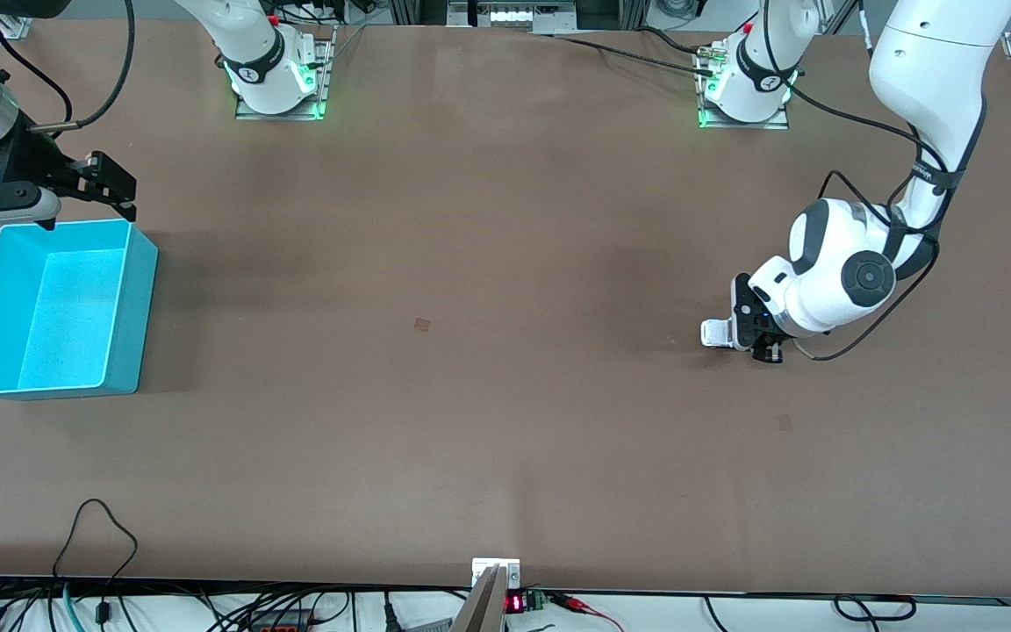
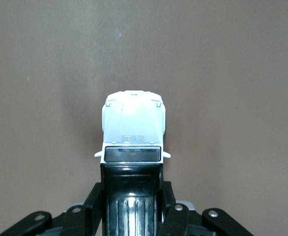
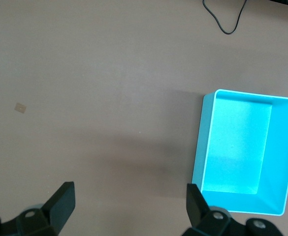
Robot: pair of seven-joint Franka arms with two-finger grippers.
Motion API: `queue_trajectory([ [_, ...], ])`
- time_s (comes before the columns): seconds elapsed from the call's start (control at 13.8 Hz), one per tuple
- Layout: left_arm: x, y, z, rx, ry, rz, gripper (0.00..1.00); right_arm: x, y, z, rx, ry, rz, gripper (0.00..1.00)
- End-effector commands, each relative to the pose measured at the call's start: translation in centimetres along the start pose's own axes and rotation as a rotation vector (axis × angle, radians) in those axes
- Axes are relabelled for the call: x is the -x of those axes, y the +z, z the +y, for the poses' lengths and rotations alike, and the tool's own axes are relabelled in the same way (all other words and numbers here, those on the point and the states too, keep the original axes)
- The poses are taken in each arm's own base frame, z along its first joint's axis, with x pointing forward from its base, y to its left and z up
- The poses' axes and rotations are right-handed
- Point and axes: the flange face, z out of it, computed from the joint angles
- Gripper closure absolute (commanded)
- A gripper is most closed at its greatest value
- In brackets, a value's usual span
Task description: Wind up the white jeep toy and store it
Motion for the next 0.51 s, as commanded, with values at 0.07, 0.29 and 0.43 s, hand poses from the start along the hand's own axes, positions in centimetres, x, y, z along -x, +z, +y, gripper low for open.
queue_trajectory([
  [0.07, 3.8, 2.3, 0.6, 0.061, 0.014, -0.079, 0.83, 0.4, -0.7, -0.1, -0.001, 0.012, 0.011, 0.0],
  [0.29, 7.6, 2.4, 0.7, 0.064, 0.007, -0.118, 0.83, 0.3, -0.7, -0.1, -0.004, 0.012, 0.013, 0.0],
  [0.43, 10.2, 2.5, 0.7, 0.06, 0.016, -0.154, 0.83, 0.3, -0.7, 0.0, -0.002, 0.013, 0.012, 0.0],
])
